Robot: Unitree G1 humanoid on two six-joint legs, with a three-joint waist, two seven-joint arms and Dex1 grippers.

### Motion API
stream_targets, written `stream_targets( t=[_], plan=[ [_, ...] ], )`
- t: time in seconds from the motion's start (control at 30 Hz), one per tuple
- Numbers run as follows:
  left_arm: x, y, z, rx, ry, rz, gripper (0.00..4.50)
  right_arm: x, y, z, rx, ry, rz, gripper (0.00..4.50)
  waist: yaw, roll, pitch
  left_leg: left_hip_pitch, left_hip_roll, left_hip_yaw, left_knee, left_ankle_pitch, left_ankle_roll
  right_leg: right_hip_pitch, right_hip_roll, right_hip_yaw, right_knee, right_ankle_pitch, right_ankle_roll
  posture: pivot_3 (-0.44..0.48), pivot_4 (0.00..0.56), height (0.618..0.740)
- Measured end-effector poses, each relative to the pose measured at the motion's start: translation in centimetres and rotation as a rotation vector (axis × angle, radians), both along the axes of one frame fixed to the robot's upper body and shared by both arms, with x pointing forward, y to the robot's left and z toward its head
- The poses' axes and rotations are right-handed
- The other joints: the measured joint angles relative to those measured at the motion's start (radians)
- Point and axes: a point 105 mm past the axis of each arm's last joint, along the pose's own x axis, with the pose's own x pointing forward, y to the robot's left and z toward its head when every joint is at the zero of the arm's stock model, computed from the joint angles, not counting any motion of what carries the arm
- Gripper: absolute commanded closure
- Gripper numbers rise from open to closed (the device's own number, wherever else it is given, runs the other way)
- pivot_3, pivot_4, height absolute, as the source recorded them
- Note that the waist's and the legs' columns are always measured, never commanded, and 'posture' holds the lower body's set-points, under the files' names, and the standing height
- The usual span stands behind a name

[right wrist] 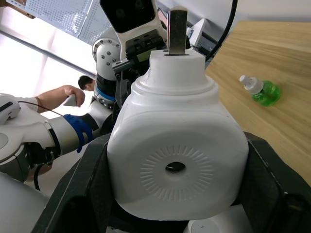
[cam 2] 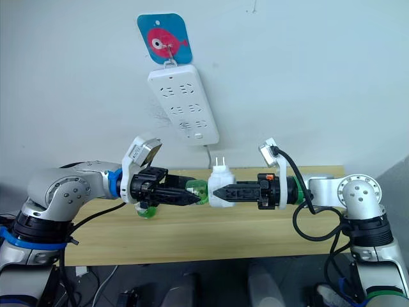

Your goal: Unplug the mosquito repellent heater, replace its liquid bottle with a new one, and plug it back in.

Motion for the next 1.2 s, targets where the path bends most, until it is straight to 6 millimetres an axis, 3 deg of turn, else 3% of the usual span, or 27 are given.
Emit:
stream_targets(
  t=[0.23,0.4,0.53,0.63,0.8,1.03,1.13,1.2],
  plan=[
    [1.0,1.0,-1.1,0.067,-0.110,0.090,0.01,0.3,-0.4,-0.4,-0.026,0.008,-0.028,1.50,0.002,0.000,0.000,0.000,0.000,0.001,0.000,0.000,0.000,0.000,0.000,0.001,0.000,0.000,0.000,-0.082,0.205,0.740],
    [0.2,3.1,-3.3,0.194,-0.189,0.080,0.00,0.2,-0.3,-0.3,-0.019,0.013,-0.018,1.50,0.003,0.001,0.000,0.001,0.000,0.002,-0.001,0.000,0.000,0.000,0.000,0.002,0.000,0.000,0.000,-0.079,0.206,0.740],
    [0.4,2.3,-4.3,0.193,-0.403,0.081,0.00,0.1,-0.3,-0.3,-0.017,0.013,-0.017,1.50,0.012,0.001,0.000,0.000,-0.001,0.002,0.000,0.000,0.000,0.000,-0.001,0.002,-0.001,0.000,0.000,-0.081,0.206,0.740],
    [0.8,0.7,-3.5,0.114,-0.627,0.097,0.00,0.1,-0.3,-0.3,-0.017,0.014,-0.016,1.50,0.019,0.000,0.001,-0.001,-0.001,0.002,0.001,0.000,0.000,0.000,-0.001,0.003,-0.001,0.000,0.000,-0.079,0.204,0.740],
    [0.4,-0.3,-1.5,0.009,-0.899,0.085,0.00,0.1,-0.3,-0.3,-0.018,0.014,-0.015,1.50,0.018,0.000,0.001,-0.001,-0.001,0.003,0.001,0.000,0.000,0.000,-0.001,0.003,-0.001,0.001,0.000,-0.080,0.203,0.740],
    [-0.2,-0.5,-1.3,-0.035,-1.026,0.049,0.00,0.1,-0.3,-0.4,-0.020,0.016,-0.012,1.50,0.012,0.000,0.001,-0.001,-0.001,0.002,0.001,0.000,0.000,0.000,-0.001,0.003,-0.001,0.001,0.000,-0.082,0.202,0.740],
    [-0.5,-0.5,-1.5,-0.036,-1.029,0.032,0.57,0.1,-0.3,-0.4,-0.021,0.016,-0.012,1.50,0.009,0.000,0.001,-0.001,-0.001,0.002,0.001,0.000,0.000,0.000,-0.001,0.002,-0.001,0.001,0.000,-0.082,0.202,0.740],
    [-0.6,-0.6,-1.6,-0.034,-1.026,0.019,1.22,0.1,-0.3,-0.4,-0.021,0.017,-0.012,1.50,0.008,0.000,0.001,-0.001,-0.001,0.002,0.001,0.000,0.000,0.000,-0.001,0.002,-0.001,0.001,0.000,-0.079,0.202,0.740]
  ],
)
